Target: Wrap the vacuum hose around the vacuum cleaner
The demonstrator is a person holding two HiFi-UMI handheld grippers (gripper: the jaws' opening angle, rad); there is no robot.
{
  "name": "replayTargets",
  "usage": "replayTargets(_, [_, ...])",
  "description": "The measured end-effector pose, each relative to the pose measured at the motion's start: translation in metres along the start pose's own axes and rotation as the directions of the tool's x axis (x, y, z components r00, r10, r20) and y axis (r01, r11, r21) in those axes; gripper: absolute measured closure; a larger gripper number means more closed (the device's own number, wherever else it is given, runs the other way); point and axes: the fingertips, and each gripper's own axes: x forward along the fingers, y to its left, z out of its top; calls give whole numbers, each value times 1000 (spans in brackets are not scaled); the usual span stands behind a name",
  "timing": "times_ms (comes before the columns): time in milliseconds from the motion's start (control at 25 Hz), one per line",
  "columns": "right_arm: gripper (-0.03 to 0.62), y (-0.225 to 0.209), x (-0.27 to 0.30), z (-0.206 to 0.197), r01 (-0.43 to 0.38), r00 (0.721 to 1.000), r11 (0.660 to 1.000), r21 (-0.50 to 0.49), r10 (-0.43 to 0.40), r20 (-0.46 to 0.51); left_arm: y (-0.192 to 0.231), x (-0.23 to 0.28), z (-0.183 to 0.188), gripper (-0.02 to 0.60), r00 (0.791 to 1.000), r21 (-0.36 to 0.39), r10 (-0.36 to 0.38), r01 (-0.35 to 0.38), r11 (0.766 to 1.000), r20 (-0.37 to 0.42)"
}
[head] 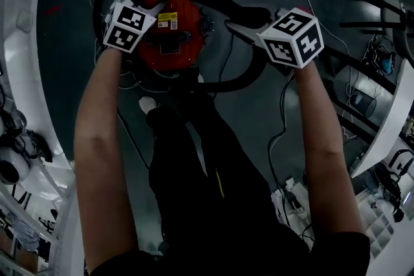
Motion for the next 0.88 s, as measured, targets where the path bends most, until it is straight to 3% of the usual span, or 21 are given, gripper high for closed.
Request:
replayTargets(160, [428, 0, -3, -10, -32, 999, 999, 12, 32, 15, -20, 12, 2, 320, 997, 135, -65, 69, 988, -35])
replayTargets(240, [428, 0, -2, -13, -48, 999, 999, 15, 47, 26, -30, 18, 1, 332, 995, 149, -92, 98, 984, -42])
replayTargets(400, [427, -4, -3, -17, -22, 999, 999, 50, 20, 45, -36, 22, 2, 360, 991, 71, -109, 114, 991, -71])
replayTargets(640, [421, 0, 14, -10, 3, 999, 998, 61, -5, 32, -17, 8, -4, 360, 989, -99, -62, 49, 994, -132])
replayTargets(880, [402, 12, 35, -10, 17, 1000, 997, 73, -17, -3, -3, -19, -26, 360, 978, -151, -9, -22, 988, -207])
